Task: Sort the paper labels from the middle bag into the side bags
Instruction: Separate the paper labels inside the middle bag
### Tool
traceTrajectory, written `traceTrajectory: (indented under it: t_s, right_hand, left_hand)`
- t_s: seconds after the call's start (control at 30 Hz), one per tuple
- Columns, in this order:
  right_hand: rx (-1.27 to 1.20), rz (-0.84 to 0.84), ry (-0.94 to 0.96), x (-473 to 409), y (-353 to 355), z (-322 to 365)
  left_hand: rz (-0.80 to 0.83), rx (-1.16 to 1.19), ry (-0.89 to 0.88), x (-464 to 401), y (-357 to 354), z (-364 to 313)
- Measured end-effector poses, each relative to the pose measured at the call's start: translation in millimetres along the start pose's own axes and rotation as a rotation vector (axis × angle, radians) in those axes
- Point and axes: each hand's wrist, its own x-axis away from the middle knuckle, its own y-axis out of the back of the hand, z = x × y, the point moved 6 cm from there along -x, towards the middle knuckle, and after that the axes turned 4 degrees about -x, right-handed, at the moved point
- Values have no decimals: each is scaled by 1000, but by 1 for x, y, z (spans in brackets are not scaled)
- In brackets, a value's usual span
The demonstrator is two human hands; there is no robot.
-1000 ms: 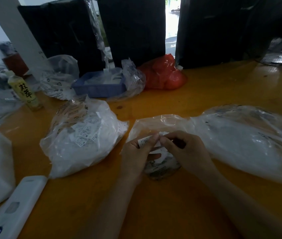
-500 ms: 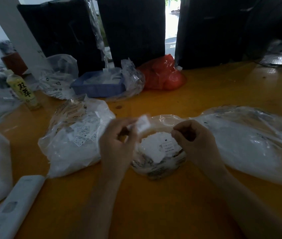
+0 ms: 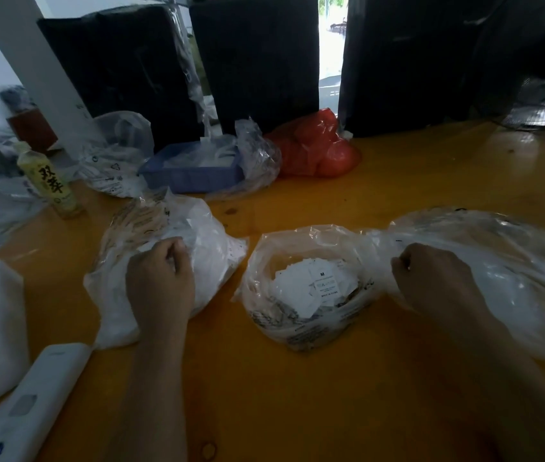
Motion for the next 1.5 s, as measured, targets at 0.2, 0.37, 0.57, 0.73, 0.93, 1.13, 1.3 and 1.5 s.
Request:
traceTrajectory:
  t_s: [0.2, 0.37, 0.57, 0.73, 0.93, 1.13, 1.3, 1.5]
  right_hand:
    - [93, 106, -132, -6, 1, -24]
    - [199, 238, -199, -6, -1, -38]
    - [78, 66, -228, -7, 8, -37]
    - [-52, -107, -75, 1, 10, -9]
    - [-757, -126, -13, 8, 7, 18]
    - [-1611, 247, -123, 8, -1, 17]
    - [-1571, 492, 91, 18, -13, 45]
    - [-1503, 609, 192, 33, -34, 72]
  left_hand:
    - [139, 133, -43, -2, -10, -7]
    - [86, 117, -38, -2, -4, -5]
    - [-176, 121, -199, 15, 16, -36]
    - [-72, 437, -471, 51, -2, -86]
    - [440, 565, -316, 81, -50, -95]
    - [571, 561, -310, 91, -57, -100]
    - [741, 796, -175, 97, -59, -105]
    - [914, 975, 47, 95, -67, -102]
